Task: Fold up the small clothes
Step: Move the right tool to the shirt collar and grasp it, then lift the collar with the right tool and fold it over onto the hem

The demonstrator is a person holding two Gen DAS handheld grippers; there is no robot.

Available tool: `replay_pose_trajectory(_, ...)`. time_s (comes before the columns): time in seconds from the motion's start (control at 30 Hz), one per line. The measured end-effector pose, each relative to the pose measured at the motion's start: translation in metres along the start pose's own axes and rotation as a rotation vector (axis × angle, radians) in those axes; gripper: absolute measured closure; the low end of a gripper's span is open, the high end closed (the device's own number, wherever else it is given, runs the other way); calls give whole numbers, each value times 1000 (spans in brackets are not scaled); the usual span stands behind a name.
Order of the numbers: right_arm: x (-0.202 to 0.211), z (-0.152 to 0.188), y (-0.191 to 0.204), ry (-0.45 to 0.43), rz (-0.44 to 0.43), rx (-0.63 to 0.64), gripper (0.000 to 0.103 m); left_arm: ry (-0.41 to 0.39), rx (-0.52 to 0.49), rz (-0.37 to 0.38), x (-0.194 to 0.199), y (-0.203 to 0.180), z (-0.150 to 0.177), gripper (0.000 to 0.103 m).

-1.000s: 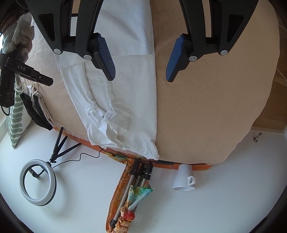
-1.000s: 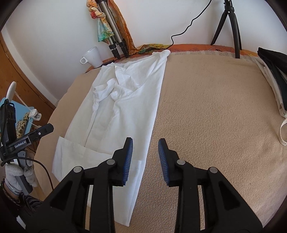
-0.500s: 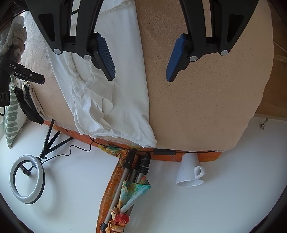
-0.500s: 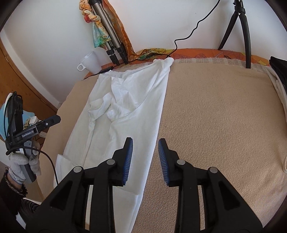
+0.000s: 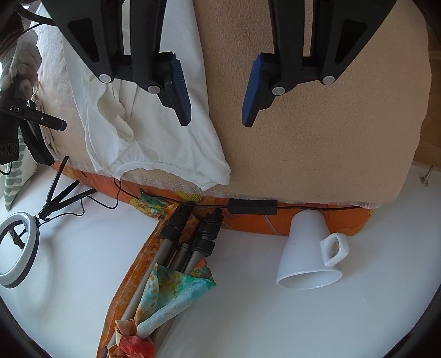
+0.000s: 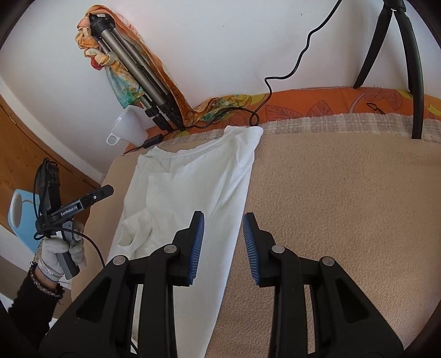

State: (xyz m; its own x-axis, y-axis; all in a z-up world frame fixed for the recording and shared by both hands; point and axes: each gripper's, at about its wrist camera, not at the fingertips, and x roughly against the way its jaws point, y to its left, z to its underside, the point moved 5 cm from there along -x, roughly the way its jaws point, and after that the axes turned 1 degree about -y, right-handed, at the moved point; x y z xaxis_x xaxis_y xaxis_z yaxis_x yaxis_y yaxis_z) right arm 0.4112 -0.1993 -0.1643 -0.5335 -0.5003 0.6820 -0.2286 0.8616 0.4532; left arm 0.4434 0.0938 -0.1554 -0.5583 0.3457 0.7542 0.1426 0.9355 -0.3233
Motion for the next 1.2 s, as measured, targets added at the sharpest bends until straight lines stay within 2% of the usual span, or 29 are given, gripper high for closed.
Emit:
replay_pose_trajectory(0.47,-61,-47,-16,49,34,-1,72,42,-44,29,-59,-10,-32,70)
replay_pose_trajectory(0.63,-74,-54,-15,60,50,34,72,45,-69,24,-70,-19,-43,66)
replay_pose_trajectory(0.73,-79,-60,-15,54,54,32,72,40,-72,23,-74,-21,-45,69)
replay_pose_trajectory(0.87,-82,-66,-14,43,41,20,72,37,-89,30,-75,-25,-45,93)
replay_pose_trajectory(0.9,-84,-67,-14,39,39,16,81,35,-87,32,-75,-26,-46,96)
replay_pose_trajectory(0.93,-86,-68,-14,40,31,5,96,31,-87,31,-74,-27,-47,97)
replay_pose_trajectory(1.03,-87,-69,-15,25,8,-31,97,18,-91,41,-68,-31,-48,99)
replay_pose_trajectory(1.2,-72,-68,-10,-12,-3,-21,97,-10,-68,80,-47,-32,-50,99)
